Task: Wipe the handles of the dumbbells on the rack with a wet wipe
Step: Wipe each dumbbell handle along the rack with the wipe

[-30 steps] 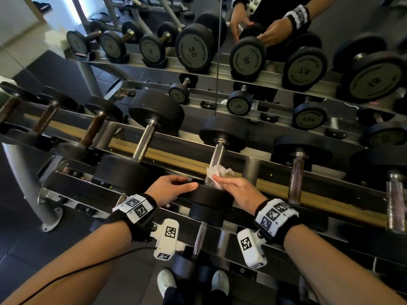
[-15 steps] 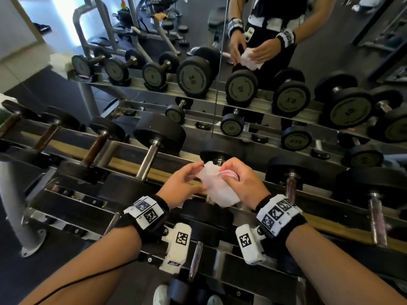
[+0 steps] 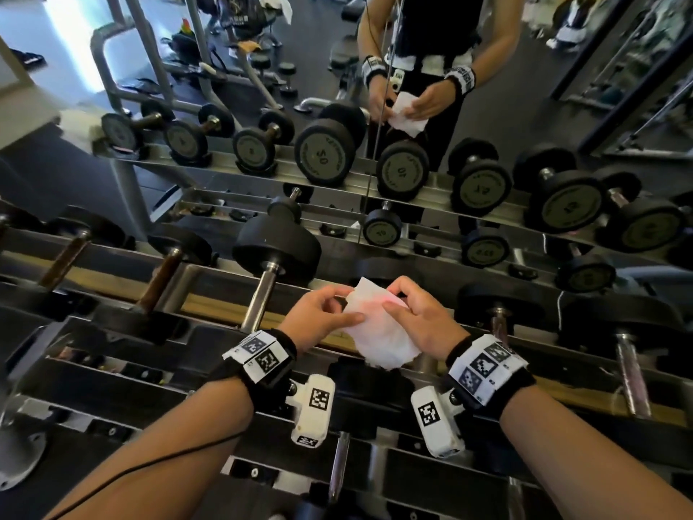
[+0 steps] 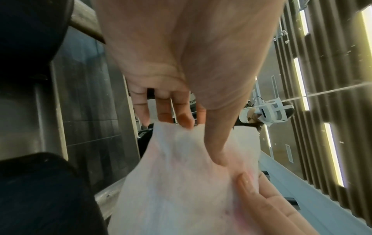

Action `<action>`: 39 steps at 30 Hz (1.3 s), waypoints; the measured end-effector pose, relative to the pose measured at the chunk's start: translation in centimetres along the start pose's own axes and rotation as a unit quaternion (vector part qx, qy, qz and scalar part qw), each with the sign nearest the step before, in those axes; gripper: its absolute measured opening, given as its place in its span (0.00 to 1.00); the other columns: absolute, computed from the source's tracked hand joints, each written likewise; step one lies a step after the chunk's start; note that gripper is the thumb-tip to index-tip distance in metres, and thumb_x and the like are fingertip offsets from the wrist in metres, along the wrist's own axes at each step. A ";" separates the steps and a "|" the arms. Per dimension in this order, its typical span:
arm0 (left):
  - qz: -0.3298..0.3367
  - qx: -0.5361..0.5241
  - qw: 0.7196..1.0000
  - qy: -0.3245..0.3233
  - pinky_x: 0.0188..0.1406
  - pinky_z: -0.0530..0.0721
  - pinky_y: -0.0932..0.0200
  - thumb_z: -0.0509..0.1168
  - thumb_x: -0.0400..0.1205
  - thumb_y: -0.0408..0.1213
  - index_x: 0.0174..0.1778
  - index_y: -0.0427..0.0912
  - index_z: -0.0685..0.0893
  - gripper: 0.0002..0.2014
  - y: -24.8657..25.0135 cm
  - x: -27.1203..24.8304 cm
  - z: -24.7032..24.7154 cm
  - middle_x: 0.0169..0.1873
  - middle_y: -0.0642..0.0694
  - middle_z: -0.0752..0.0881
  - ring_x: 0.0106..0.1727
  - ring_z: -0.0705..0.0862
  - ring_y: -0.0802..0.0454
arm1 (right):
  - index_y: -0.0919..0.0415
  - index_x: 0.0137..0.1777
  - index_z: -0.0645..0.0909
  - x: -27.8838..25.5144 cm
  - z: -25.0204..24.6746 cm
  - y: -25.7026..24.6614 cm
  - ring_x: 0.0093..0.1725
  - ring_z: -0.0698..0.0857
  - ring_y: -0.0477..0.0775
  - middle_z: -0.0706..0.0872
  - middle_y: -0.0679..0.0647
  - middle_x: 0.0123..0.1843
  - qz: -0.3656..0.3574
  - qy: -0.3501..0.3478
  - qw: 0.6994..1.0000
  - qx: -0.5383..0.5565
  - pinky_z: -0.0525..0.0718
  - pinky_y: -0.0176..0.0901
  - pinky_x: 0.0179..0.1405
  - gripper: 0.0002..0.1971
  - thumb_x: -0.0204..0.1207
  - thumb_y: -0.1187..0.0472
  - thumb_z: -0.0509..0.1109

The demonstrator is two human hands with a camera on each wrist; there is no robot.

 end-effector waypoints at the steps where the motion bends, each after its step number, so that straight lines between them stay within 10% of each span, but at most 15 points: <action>1: 0.009 0.005 1.000 -0.013 0.54 0.82 0.57 0.79 0.74 0.39 0.65 0.52 0.83 0.24 0.4 0.1 0.0 0.41 0.53 0.84 0.45 0.84 0.56 | 0.52 0.49 0.76 -0.1 -0.2 -0.3 0.44 0.83 0.53 0.85 0.59 0.46 -0.002 0.003 1.000 0.014 0.81 0.52 0.45 0.02 0.85 0.59 0.65; 5: 0.043 0.055 0.997 -0.023 0.70 0.80 0.48 0.79 0.73 0.44 0.57 0.56 0.87 0.17 1.9 0.5 0.0 0.64 0.54 0.84 0.65 0.84 0.54 | 0.59 0.48 0.81 -0.3 -0.5 -1.3 0.42 0.85 0.49 0.88 0.52 0.42 -0.008 0.001 0.999 0.044 0.82 0.47 0.44 0.02 0.81 0.61 0.70; 10: 0.060 0.044 0.997 0.028 0.45 0.82 0.42 0.75 0.78 0.46 0.40 0.33 0.83 0.18 3.1 0.4 -0.6 0.36 0.30 0.84 0.37 0.80 0.47 | 0.57 0.54 0.82 -0.6 -1.9 -0.4 0.50 0.89 0.58 0.91 0.56 0.48 0.029 0.029 0.999 0.036 0.86 0.54 0.51 0.09 0.76 0.60 0.76; 13: 0.064 0.053 0.995 0.051 0.41 0.76 0.50 0.72 0.81 0.46 0.37 0.41 0.81 0.14 3.1 0.2 -1.3 0.30 0.41 0.78 0.33 0.76 0.50 | 0.58 0.51 0.82 -1.0 -2.5 0.8 0.48 0.89 0.56 0.90 0.58 0.47 0.063 0.019 0.996 0.059 0.88 0.48 0.48 0.08 0.75 0.64 0.77; 15: 0.064 0.051 0.994 0.074 0.46 0.85 0.47 0.71 0.82 0.44 0.47 0.51 0.83 0.04 3.1 -0.3 -1.8 0.33 0.45 0.87 0.37 0.86 0.48 | 0.60 0.52 0.82 -1.3 -3.0 1.5 0.48 0.89 0.58 0.90 0.60 0.45 0.081 0.055 0.988 0.121 0.89 0.45 0.44 0.07 0.76 0.67 0.75; 18: 0.063 0.030 0.993 0.097 0.55 0.87 0.43 0.67 0.85 0.40 0.76 0.68 0.68 0.27 2.7 -0.9 -2.1 0.43 0.34 0.90 0.46 0.89 0.40 | 0.58 0.61 0.79 -1.5 -3.2 2.0 0.50 0.91 0.62 0.91 0.64 0.48 0.092 0.116 0.964 0.220 0.91 0.49 0.44 0.13 0.78 0.68 0.73; 22: 0.101 0.076 0.990 0.071 0.67 0.74 0.72 0.72 0.82 0.39 0.74 0.71 0.71 0.30 3.1 -1.1 -1.1 0.65 0.53 0.81 0.65 0.79 0.60 | 0.49 0.68 0.78 -1.1 -2.9 1.3 0.51 0.89 0.63 0.90 0.63 0.47 0.057 0.157 0.957 0.238 0.90 0.59 0.50 0.20 0.81 0.69 0.68; 30: 0.084 0.155 0.980 0.093 0.52 0.66 0.91 0.81 0.69 0.29 0.67 0.49 0.85 0.30 2.8 -1.0 -0.2 0.55 0.56 0.70 0.54 0.73 0.67 | 0.52 0.53 0.90 -0.9 -2.3 -0.7 0.61 0.85 0.55 0.89 0.51 0.58 0.025 0.117 0.987 0.112 0.84 0.49 0.62 0.17 0.79 0.71 0.64; 35: 0.073 0.199 0.970 0.119 0.48 0.67 0.89 0.81 0.71 0.34 0.61 0.48 0.88 0.22 3.2 -1.4 -0.8 0.53 0.51 0.75 0.52 0.76 0.60 | 0.48 0.60 0.77 -0.6 -0.8 -0.8 0.57 0.79 0.52 0.77 0.49 0.60 0.024 0.019 0.996 -0.087 0.80 0.45 0.54 0.23 0.67 0.65 0.80; 39: 0.043 0.212 0.970 0.110 0.40 0.71 0.78 0.81 0.71 0.42 0.46 0.49 0.93 0.09 2.8 -1.0 -1.5 0.47 0.54 0.80 0.49 0.81 0.57 | 0.49 0.47 0.84 0.2 -1.7 -0.5 0.51 0.80 0.51 0.76 0.47 0.49 0.011 0.067 0.992 -0.104 0.75 0.40 0.51 0.08 0.72 0.61 0.79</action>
Point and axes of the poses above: each hand's wrist, its own x-axis towards the middle knuckle, its own z-axis out of the palm, y = z × x, the point moved 7 cm from there along x, towards the middle knuckle
